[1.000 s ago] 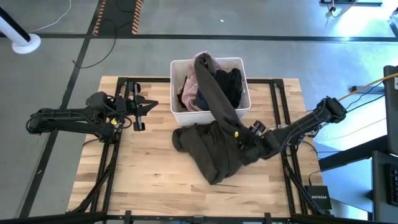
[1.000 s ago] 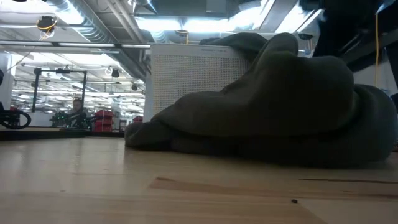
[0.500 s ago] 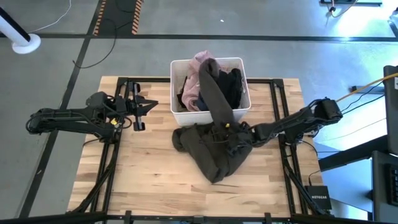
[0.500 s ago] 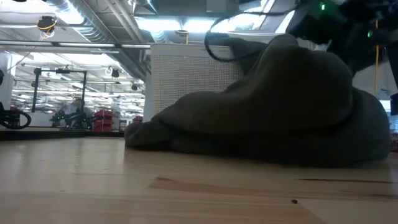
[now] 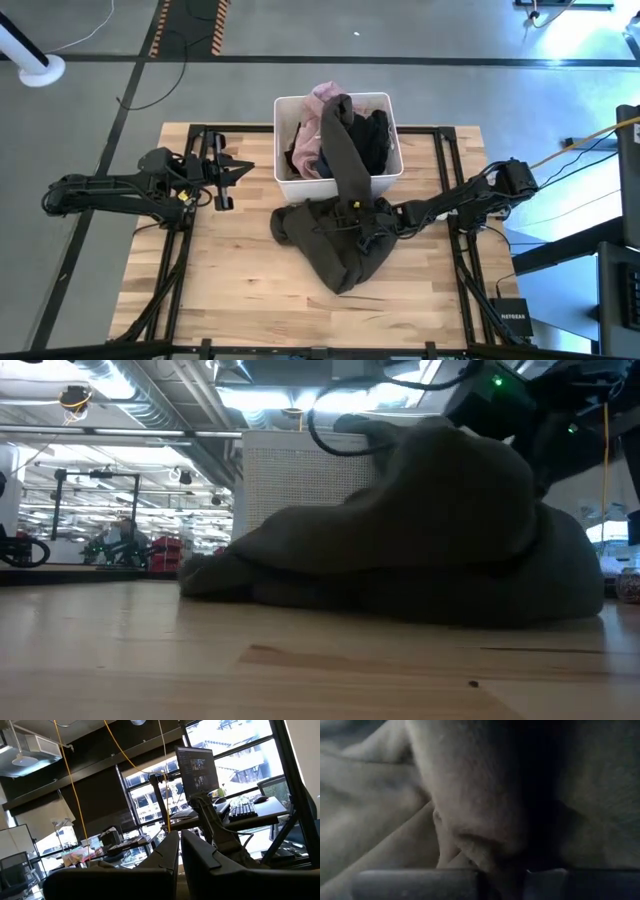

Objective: Sort clothes
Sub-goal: Put the black hoodie into the white laundry bin

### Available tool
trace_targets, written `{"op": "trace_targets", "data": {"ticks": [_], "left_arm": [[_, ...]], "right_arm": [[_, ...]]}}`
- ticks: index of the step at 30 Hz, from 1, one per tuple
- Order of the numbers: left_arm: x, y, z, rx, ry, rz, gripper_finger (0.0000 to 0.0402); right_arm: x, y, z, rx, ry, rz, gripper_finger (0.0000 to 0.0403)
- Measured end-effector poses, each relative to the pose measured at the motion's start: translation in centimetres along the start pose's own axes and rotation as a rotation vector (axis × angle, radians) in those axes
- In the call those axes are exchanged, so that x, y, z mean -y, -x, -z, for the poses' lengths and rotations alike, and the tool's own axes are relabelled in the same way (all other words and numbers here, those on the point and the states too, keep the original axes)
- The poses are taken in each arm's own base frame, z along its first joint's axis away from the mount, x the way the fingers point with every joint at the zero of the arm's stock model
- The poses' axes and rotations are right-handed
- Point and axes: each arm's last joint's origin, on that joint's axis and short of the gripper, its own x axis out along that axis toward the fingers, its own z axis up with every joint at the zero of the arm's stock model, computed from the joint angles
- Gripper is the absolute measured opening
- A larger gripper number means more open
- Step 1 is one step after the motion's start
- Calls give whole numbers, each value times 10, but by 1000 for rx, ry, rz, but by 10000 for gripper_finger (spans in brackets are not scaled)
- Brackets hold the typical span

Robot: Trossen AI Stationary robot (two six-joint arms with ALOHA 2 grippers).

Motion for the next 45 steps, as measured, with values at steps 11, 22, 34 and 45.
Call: {"op": "trace_targets", "data": {"ticks": [11, 22, 34, 45], "left_arm": [[0, 0, 0, -5, 5, 1, 15], [0, 0, 0, -1, 12, 0, 15], [0, 0, 0, 2, 10, 0, 15], [0, 0, 0, 3, 18, -1, 15]], "right_arm": [[-41, 46, -49, 107, 121, -284, 30], [-63, 167, -133, 502, 225, -284, 30], [-34, 361, -216, 1124, 257, 35, 30], [34, 467, -261, 1888, 119, 175, 30]]}}
